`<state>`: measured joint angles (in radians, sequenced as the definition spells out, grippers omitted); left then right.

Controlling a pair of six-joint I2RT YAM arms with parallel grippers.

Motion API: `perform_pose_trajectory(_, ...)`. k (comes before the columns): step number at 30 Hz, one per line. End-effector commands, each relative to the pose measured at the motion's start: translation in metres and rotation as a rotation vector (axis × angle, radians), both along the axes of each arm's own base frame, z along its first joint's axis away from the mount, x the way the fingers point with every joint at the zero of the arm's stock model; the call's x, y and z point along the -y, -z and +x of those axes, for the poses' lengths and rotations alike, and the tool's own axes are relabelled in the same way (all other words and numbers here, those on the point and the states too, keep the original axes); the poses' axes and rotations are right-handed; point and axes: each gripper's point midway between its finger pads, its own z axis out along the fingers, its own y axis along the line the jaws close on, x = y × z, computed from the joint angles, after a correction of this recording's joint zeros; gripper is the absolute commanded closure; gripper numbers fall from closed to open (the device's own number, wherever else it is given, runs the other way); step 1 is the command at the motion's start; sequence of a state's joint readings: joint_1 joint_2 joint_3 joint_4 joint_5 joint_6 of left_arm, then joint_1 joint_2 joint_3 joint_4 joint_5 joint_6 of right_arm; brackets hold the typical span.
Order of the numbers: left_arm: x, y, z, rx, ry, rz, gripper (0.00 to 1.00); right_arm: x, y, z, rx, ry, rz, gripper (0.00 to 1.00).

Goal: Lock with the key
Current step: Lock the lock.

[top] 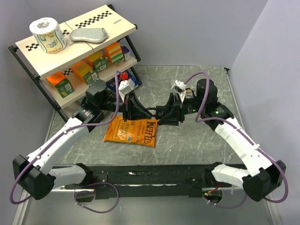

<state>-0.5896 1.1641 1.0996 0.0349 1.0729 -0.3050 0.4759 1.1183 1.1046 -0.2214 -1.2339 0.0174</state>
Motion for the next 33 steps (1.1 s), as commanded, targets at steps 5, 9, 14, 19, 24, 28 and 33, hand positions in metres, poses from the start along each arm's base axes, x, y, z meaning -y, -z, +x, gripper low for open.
perform_pose_trajectory(5, 0.057, -0.005, -0.016, 0.022, 0.120, -0.072, 0.99, -0.046, -0.030, -0.015, 0.150, -0.151, 0.114, 1.00)
perform_pose_trajectory(9, 0.060, 0.003, -0.018, 0.007, 0.128, -0.068, 0.99, -0.048, -0.032, -0.013, 0.160, -0.153, 0.116, 1.00)
perform_pose_trajectory(14, 0.046, -0.002, -0.005, -0.024, 0.081, -0.081, 0.99, -0.038, -0.033, -0.008, 0.172, -0.121, 0.107, 1.00)
perform_pose_trajectory(19, 0.014, 0.003, 0.016, -0.013, -0.017, -0.046, 0.99, -0.005, -0.006, 0.004, 0.113, -0.028, -0.014, 0.62)
perform_pose_trajectory(24, -0.010, 0.012, 0.023, 0.002, -0.069, -0.006, 0.99, 0.036, 0.000, 0.023, 0.138, 0.134, -0.074, 0.05)
perform_pose_trajectory(28, -0.013, 0.018, 0.017, -0.003, -0.052, 0.010, 0.99, 0.055, 0.007, 0.023, 0.125, 0.177, -0.121, 0.08)
perform_pose_trajectory(33, -0.011, 0.017, 0.013, -0.024, -0.015, -0.001, 0.99, 0.059, 0.020, 0.023, 0.118, 0.183, -0.150, 0.29)
